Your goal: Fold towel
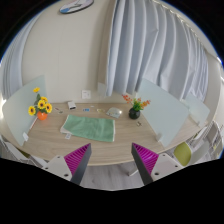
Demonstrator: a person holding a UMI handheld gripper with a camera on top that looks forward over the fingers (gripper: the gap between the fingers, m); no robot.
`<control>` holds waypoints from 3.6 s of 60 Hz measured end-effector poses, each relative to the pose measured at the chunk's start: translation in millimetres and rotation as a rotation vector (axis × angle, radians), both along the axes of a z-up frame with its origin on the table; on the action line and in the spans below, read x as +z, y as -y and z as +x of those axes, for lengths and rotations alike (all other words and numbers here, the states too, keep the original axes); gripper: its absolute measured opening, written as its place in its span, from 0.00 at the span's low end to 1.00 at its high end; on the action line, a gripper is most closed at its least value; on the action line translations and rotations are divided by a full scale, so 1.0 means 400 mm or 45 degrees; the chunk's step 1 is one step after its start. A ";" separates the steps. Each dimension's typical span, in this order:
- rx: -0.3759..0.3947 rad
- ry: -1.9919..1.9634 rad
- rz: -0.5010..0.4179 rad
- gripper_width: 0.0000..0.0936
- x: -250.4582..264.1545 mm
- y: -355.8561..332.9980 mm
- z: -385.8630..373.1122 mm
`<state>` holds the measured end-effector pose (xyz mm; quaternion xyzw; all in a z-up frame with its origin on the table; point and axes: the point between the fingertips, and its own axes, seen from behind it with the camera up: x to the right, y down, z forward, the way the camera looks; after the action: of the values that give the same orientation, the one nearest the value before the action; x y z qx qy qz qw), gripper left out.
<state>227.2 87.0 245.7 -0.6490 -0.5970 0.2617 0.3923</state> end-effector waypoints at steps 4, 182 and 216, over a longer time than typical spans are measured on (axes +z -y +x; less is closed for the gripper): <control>0.057 0.009 -0.005 0.92 -0.014 0.055 -0.026; -0.008 0.169 -0.058 0.91 -0.085 -0.110 -0.475; 0.002 -0.058 -0.067 0.91 0.210 -0.042 -0.163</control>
<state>162.0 103.8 329.6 -0.6525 -0.5812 0.2922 0.3885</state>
